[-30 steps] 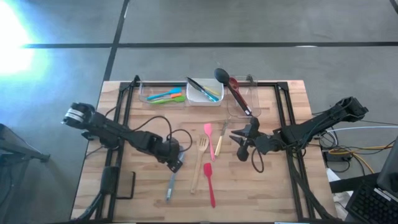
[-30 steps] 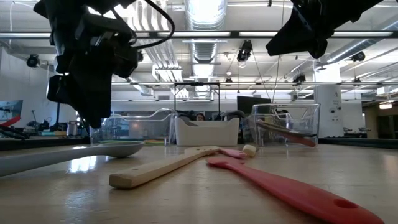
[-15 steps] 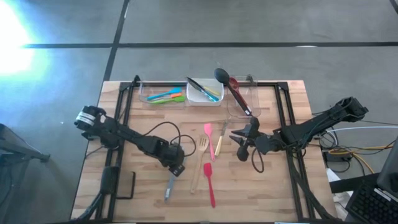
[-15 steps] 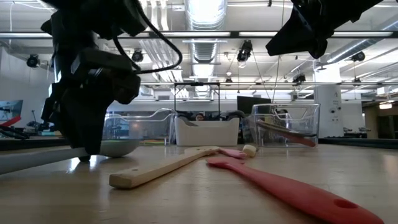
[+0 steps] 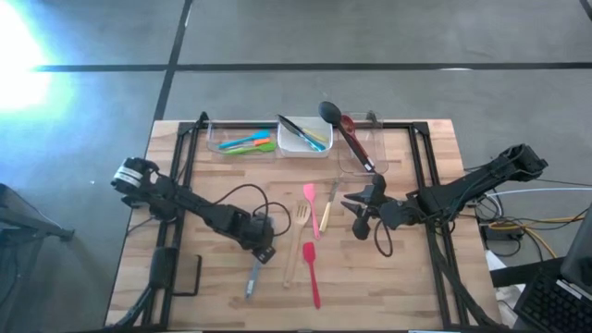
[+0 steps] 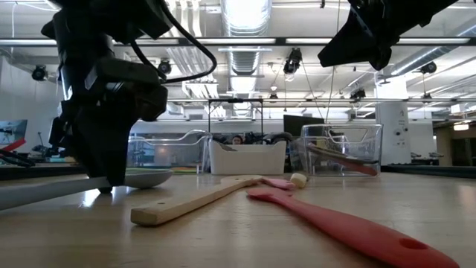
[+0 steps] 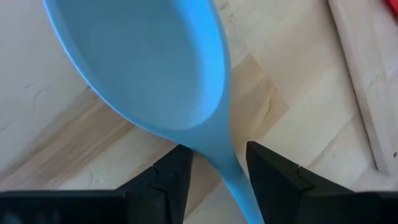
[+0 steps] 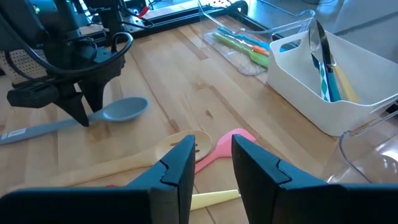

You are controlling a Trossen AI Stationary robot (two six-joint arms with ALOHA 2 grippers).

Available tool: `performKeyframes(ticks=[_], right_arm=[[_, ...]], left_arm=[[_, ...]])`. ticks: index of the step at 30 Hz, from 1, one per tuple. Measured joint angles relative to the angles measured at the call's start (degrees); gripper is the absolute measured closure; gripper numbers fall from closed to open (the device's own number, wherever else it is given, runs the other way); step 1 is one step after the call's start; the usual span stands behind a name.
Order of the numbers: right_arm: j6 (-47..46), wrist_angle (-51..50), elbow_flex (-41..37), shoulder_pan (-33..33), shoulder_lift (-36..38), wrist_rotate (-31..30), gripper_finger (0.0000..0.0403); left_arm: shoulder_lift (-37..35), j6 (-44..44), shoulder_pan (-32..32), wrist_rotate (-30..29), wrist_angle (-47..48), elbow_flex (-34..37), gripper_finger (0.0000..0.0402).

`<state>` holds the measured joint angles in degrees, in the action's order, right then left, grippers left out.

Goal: Pick & Place Kitchen Items
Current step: Put the gray ladle into the right transparent bin

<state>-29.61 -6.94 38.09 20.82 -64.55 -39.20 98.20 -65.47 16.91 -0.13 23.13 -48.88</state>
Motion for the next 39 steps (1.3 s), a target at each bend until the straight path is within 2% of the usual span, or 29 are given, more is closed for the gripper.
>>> performKeyframes(ticks=[6, 11, 15, 21, 29, 32, 35, 39], right_arm=[[0.00, -0.02, 0.00, 0.00, 0.00, 0.02, 0.0308], [0.00, -0.02, 0.00, 0.00, 0.00, 0.02, 0.0314], [0.00, -0.04, 0.00, 0.02, 0.00, 0.02, 0.0311], [0.00, -0.13, 0.00, 0.02, 0.00, 0.02, 0.0308], [0.02, 0.11, 0.00, -0.05, 0.00, 0.02, 0.0320], [0.63, 1.24, -0.01, -0.07, 0.00, -0.25, 0.0321], [3.90, 5.53, -0.04, -0.08, -0.05, -1.31, 0.0319], [11.20, 14.83, -0.20, -0.07, -1.18, -1.35, 0.0313]], left_arm=[[3.43, 0.75, -0.07, -1.97, 0.52, -0.11, 0.0261], [3.88, 2.84, -0.18, -1.92, 1.14, -0.14, 0.0310], [1.59, 7.93, -0.39, -2.25, 1.27, 0.21, 0.0348], [-6.05, 13.86, -0.93, -3.32, 1.25, 0.36, 0.0350], [-19.54, 19.18, -1.21, -11.33, 1.38, 0.49, 0.0355], [-25.04, 21.23, -1.30, -17.14, 0.55, 0.48, 0.0355], [-29.26, 25.61, -1.35, -23.51, -4.15, 0.60, 0.0355], [-32.41, 36.98, -1.76, -26.66, -15.28, 0.79, 0.0355]])
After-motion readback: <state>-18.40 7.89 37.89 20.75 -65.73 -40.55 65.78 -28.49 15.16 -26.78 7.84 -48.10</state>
